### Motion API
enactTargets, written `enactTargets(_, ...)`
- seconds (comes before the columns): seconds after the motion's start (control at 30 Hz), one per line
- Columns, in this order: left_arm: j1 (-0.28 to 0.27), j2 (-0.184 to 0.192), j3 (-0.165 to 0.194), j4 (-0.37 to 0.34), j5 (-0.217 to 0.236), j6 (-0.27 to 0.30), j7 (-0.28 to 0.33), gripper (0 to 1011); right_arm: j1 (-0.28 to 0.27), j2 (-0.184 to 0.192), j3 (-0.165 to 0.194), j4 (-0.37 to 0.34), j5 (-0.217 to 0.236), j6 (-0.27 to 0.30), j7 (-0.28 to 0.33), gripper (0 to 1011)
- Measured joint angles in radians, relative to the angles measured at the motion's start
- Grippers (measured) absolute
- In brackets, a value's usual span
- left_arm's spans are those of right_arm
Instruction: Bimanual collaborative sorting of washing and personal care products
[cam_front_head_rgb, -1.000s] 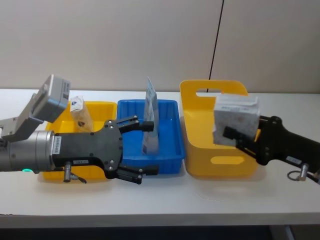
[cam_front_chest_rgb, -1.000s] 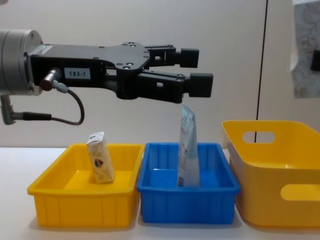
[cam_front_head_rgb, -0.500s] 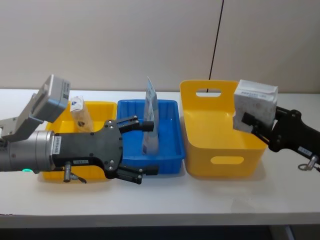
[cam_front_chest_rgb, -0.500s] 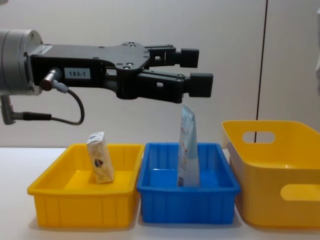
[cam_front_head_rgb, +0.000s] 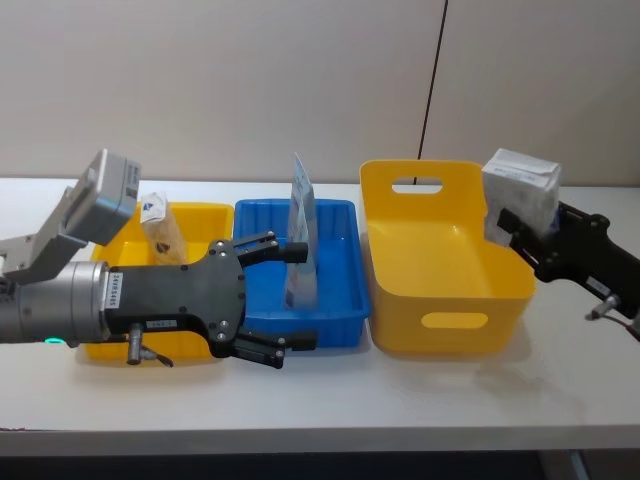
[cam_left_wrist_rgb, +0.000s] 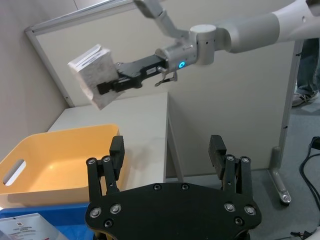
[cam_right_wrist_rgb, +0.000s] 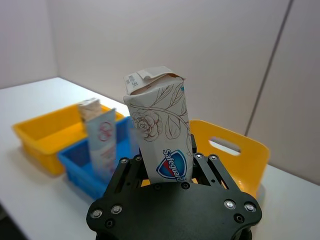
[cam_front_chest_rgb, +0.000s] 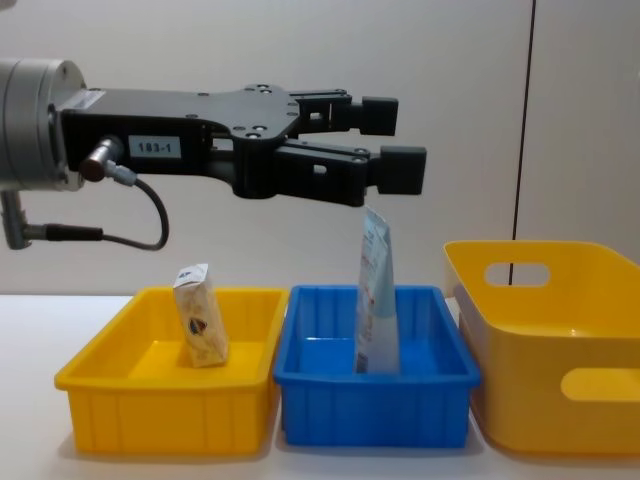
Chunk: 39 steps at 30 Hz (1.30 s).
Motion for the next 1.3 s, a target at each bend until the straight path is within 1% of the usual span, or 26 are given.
enactTargets(0.03, 0.0, 0.0, 0.0, 0.0, 0.0, 0.0, 0.0, 1001, 0.011, -0.013, -0.006, 0.013, -0.015, 0.004, -0.022, 355)
enactTargets(0.1, 0.0, 0.0, 0.0, 0.0, 0.0, 0.0, 0.0, 1001, 0.025, -0.03, -0.013, 0.029, -0.034, 0.009, -0.044, 355)
enactTargets(0.13, 0.0, 0.0, 0.0, 0.0, 0.0, 0.0, 0.0, 1001, 0.039, -0.048, -0.02, 0.048, -0.05, 0.012, -0.07, 355)
enactTargets(0.2, 0.0, 0.0, 0.0, 0.0, 0.0, 0.0, 0.0, 1001, 0.05, -0.062, -0.026, 0.061, -0.066, 0.015, -0.092, 355)
enactTargets(0.23, 0.0, 0.0, 0.0, 0.0, 0.0, 0.0, 0.0, 1001, 0.067, -0.082, -0.035, 0.082, -0.085, 0.018, -0.118, 355)
enactTargets(0.33, 0.0, 0.0, 0.0, 0.0, 0.0, 0.0, 0.0, 1001, 0.093, -0.112, -0.047, 0.114, -0.111, 0.021, -0.153, 355)
enactTargets(0.37, 0.0, 0.0, 0.0, 0.0, 0.0, 0.0, 0.0, 1001, 0.11, -0.132, -0.054, 0.136, -0.131, 0.022, -0.179, 355)
enactTargets(0.4, 0.0, 0.0, 0.0, 0.0, 0.0, 0.0, 0.0, 1001, 0.121, -0.145, -0.058, 0.15, -0.139, 0.022, -0.191, 355)
enactTargets(0.43, 0.0, 0.0, 0.0, 0.0, 0.0, 0.0, 0.0, 1001, 0.139, -0.166, -0.066, 0.174, -0.157, 0.022, -0.215, 355)
enactTargets(0.57, 0.0, 0.0, 0.0, 0.0, 0.0, 0.0, 0.0, 1001, 0.18, -0.212, -0.08, 0.227, -0.194, 0.018, -0.264, 355)
enactTargets(0.6, 0.0, 0.0, 0.0, 0.0, 0.0, 0.0, 0.0, 1001, 0.2, -0.234, -0.088, 0.26, -0.213, 0.014, -0.285, 355)
enactTargets(0.63, 0.0, 0.0, 0.0, 0.0, 0.0, 0.0, 0.0, 1002, 0.211, -0.245, -0.091, 0.276, -0.22, 0.012, -0.298, 355)
enactTargets(0.67, 0.0, 0.0, 0.0, 0.0, 0.0, 0.0, 0.0, 1001, 0.231, -0.265, -0.097, 0.305, -0.235, 0.007, -0.316, 355)
enactTargets(0.73, 0.0, 0.0, 0.0, 0.0, 0.0, 0.0, 0.0, 1001, 0.254, -0.288, -0.103, 0.34, -0.247, 0.002, -0.333, 355)
enactTargets(0.77, 0.0, 0.0, 0.0, 0.0, 0.0, 0.0, 0.0, 1002, 0.274, -0.307, -0.109, 0.372, -0.262, -0.005, -0.349, 355)
enactTargets(0.8, 0.0, 0.0, 0.0, 0.0, 0.0, 0.0, 0.0, 1001, 0.284, -0.317, -0.111, 0.386, -0.268, -0.008, -0.356, 355)
enactTargets(0.83, 0.0, 0.0, 0.0, 0.0, 0.0, 0.0, 0.0, 1001, 0.306, -0.334, -0.116, 0.415, -0.278, -0.013, -0.368, 355)
enactTargets(0.97, 0.0, 0.0, 0.0, 0.0, 0.0, 0.0, 0.0, 1001, 0.343, -0.37, -0.125, 0.479, -0.298, -0.026, -0.386, 355)
enactTargets(1.0, 0.0, 0.0, 0.0, 0.0, 0.0, 0.0, 0.0, 1001, 0.363, -0.387, -0.129, 0.51, -0.308, -0.033, -0.394, 355)
enactTargets(1.07, 0.0, 0.0, 0.0, 0.0, 0.0, 0.0, 0.0, 1001, 0.379, -0.402, -0.133, 0.537, -0.314, -0.038, -0.399, 355)
enactTargets(1.1, 0.0, 0.0, 0.0, 0.0, 0.0, 0.0, 0.0, 1001, 0.395, -0.416, -0.136, 0.564, -0.322, -0.045, -0.405, 355)
enactTargets(1.2, 0.0, 0.0, 0.0, 0.0, 0.0, 0.0, 0.0, 1001, 0.427, -0.445, -0.143, 0.617, -0.335, -0.057, -0.413, 355)
enactTargets(1.27, 0.0, 0.0, 0.0, 0.0, 0.0, 0.0, 0.0, 1001, 0.44, -0.457, -0.145, 0.641, -0.34, -0.062, -0.417, 355)
enactTargets(1.3, 0.0, 0.0, 0.0, 0.0, 0.0, 0.0, 0.0, 1001, 0.454, -0.47, -0.148, 0.666, -0.346, -0.067, -0.421, 355)
